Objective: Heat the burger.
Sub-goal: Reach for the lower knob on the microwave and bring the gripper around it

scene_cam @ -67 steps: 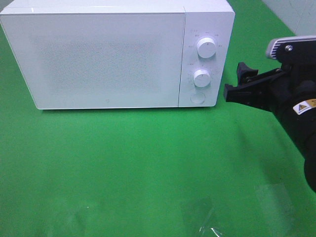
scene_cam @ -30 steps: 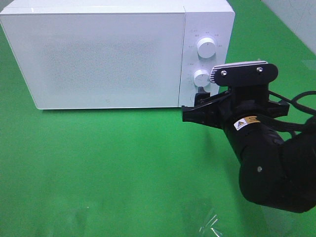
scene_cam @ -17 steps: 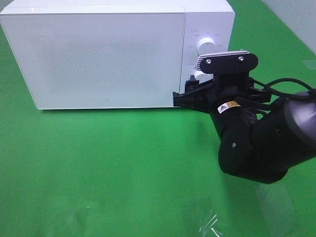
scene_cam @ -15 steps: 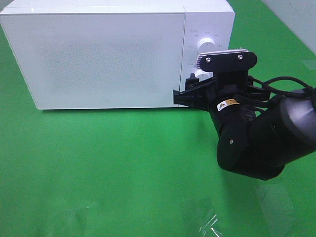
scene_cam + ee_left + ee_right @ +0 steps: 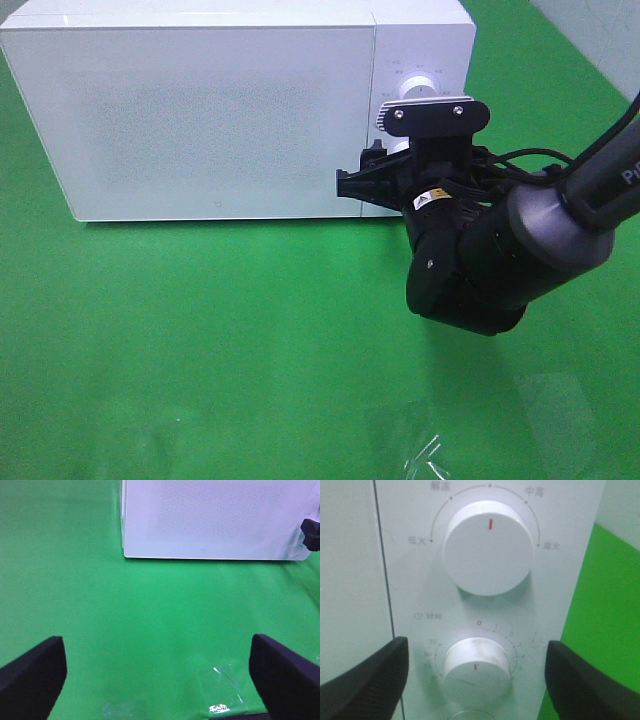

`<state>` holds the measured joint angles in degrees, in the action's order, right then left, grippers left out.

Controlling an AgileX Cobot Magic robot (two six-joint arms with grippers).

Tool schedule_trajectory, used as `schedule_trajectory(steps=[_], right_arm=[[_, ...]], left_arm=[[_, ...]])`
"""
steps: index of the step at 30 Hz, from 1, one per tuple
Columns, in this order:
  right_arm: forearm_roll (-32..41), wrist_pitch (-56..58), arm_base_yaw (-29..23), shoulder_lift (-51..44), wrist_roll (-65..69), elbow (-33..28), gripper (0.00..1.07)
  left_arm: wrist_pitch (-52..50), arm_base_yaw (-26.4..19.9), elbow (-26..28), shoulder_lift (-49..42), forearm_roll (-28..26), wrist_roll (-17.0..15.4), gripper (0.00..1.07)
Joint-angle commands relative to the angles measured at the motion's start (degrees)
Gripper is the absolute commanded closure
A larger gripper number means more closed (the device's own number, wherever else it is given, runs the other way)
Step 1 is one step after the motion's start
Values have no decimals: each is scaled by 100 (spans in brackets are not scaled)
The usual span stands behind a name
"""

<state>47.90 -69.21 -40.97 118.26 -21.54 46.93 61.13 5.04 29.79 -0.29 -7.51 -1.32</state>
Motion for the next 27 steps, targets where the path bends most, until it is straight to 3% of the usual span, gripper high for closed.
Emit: schedule_trajectory(steps=[1, 27], right_arm=[[-86, -149, 63, 52, 74, 115, 34], [-338, -46, 304, 309, 344, 298, 35]], left_arm=[[-11, -11, -29, -132, -23, 6, 15], [-11, -11, -29, -97, -23, 6, 15]])
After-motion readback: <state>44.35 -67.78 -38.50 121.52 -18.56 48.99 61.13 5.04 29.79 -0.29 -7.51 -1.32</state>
